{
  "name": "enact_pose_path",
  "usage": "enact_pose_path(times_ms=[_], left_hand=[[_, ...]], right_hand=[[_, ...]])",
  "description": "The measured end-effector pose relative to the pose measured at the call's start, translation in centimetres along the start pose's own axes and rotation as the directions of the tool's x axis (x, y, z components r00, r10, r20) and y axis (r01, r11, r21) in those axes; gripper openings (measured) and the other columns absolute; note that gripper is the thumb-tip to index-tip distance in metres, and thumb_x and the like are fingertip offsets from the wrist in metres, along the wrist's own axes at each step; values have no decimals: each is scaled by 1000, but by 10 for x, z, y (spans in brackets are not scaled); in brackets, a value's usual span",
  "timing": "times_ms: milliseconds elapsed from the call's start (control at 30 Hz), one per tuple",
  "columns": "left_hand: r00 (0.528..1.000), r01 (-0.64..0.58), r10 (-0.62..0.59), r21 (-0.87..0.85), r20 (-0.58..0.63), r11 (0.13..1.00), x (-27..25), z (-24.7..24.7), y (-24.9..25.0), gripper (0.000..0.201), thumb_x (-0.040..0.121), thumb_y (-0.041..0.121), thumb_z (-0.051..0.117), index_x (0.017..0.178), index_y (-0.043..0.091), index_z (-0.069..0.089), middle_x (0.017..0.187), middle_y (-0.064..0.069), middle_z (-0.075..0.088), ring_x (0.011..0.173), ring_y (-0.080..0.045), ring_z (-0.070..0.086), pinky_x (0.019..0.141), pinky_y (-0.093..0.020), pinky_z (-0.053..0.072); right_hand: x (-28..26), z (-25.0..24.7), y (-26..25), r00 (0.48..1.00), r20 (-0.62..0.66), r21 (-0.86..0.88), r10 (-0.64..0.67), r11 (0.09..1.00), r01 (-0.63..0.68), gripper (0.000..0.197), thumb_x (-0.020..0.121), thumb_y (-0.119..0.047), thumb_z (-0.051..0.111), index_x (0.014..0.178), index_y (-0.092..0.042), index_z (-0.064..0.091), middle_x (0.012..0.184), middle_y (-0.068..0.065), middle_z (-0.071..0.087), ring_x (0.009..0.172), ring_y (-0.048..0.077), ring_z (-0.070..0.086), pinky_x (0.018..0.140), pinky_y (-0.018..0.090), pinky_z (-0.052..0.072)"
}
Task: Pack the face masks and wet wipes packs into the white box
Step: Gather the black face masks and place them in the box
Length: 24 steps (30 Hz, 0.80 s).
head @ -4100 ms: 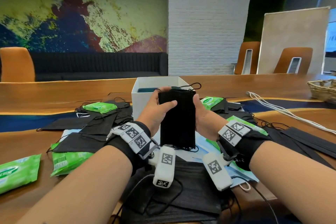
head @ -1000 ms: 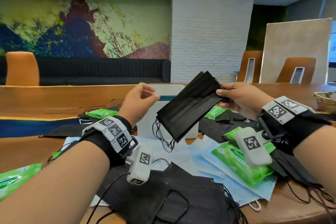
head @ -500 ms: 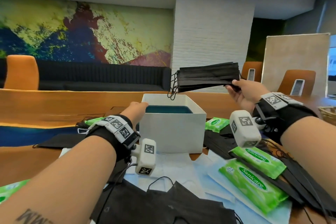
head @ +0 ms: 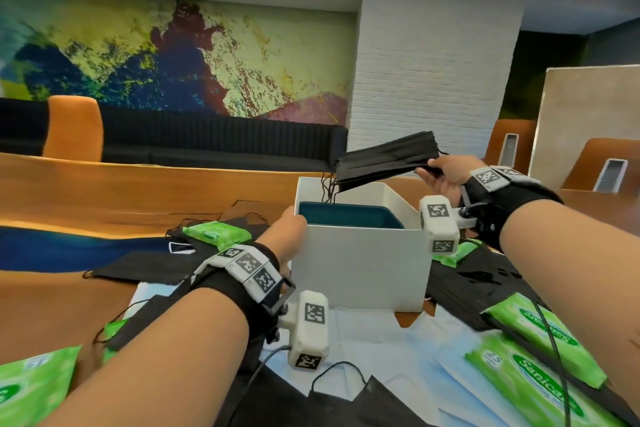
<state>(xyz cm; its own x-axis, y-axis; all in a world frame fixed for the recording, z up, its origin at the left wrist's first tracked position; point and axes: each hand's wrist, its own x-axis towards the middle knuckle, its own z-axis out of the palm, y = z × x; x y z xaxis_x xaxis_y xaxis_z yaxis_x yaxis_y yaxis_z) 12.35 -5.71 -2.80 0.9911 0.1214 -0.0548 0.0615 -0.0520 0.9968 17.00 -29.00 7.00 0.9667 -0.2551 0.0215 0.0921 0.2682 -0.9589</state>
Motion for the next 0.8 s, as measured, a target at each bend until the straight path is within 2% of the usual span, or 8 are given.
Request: enact_pose_path(times_ms=[67, 100, 233, 333, 400, 467, 600, 800], left_hand=[[999, -14, 15, -21, 38, 1000, -5, -1, 0, 31, 101, 14, 23, 126, 20, 42, 117, -14, 55, 79, -21, 55, 55, -27, 43], [998, -28, 29, -29, 50, 999, -6, -1, 0, 33, 101, 12, 22, 126, 20, 42, 113, -14, 55, 75, -18, 53, 52, -25, 39], [998, -55, 55, 4, 42, 998, -2, -2, -3, 37, 99, 11, 22, 130, 17, 42, 108, -13, 54, 80, -22, 51, 56, -27, 37], [996, -73, 70, 68, 49, 995, 0, -3, -7, 37, 98, 14, 22, 128, 23, 41, 121, -20, 52, 93, -27, 52, 63, -29, 41], [996, -72, 68, 72, 51, 995, -4, -3, -7, 38, 98, 15, 21, 130, 26, 39, 118, -19, 53, 93, -28, 53, 63, -29, 44], [996, -74, 71, 59, 56, 996, -8, -4, -7, 37, 100, 15, 19, 129, 29, 38, 108, -14, 54, 85, -24, 54, 54, -25, 44], [993, -90, 87, 27, 83, 996, -17, -3, -6, 35, 103, 19, 20, 132, 29, 37, 102, -7, 57, 78, -16, 55, 38, -18, 43], [994, -82, 82, 3, 71, 997, -16, -2, -6, 38, 100, 14, 22, 134, 23, 38, 96, -7, 57, 76, -17, 57, 55, -25, 46]], right_hand=[[2, 1, 7, 999, 0, -31, 45, 999, -45, 25, 99, -2, 39, 74, -5, 42, 57, 10, 61, 29, 12, 55, 26, 17, 37], [4, 2, 10, 999, 4, -30, 50, 998, -50, 26, 99, -1, 39, 74, -5, 43, 56, 9, 61, 35, 15, 58, 27, 18, 40], [13, 7, 23, 997, 56, 36, 49, 998, -51, 21, 99, 1, 37, 83, -1, 50, 85, 10, 60, 69, 24, 62, 40, 24, 52], [23, 11, 30, 992, 95, 29, 86, 996, -89, 22, 100, -1, 35, 115, 1, 51, 118, 14, 60, 68, 27, 70, 36, 27, 50], [27, 13, 33, 985, 108, -10, 137, 991, -136, 29, 101, -2, 34, 127, 3, 45, 129, 15, 55, 94, 29, 69, 37, 29, 51], [29, 14, 40, 977, 138, -88, 160, 985, -149, 32, 99, 1, 36, 130, 4, 43, 134, 17, 51, 111, 33, 59, 50, 30, 57], [28, 16, 51, 968, 155, -314, 199, 939, -143, 48, 91, 12, 43, 137, 2, 37, 138, 22, 45, 103, 29, 60, 84, 34, 56], [24, 12, 51, 964, 138, -606, 227, 789, -99, 40, 93, 5, 45, 133, 7, 41, 121, 23, 56, 80, 23, 61, 66, 28, 58]])
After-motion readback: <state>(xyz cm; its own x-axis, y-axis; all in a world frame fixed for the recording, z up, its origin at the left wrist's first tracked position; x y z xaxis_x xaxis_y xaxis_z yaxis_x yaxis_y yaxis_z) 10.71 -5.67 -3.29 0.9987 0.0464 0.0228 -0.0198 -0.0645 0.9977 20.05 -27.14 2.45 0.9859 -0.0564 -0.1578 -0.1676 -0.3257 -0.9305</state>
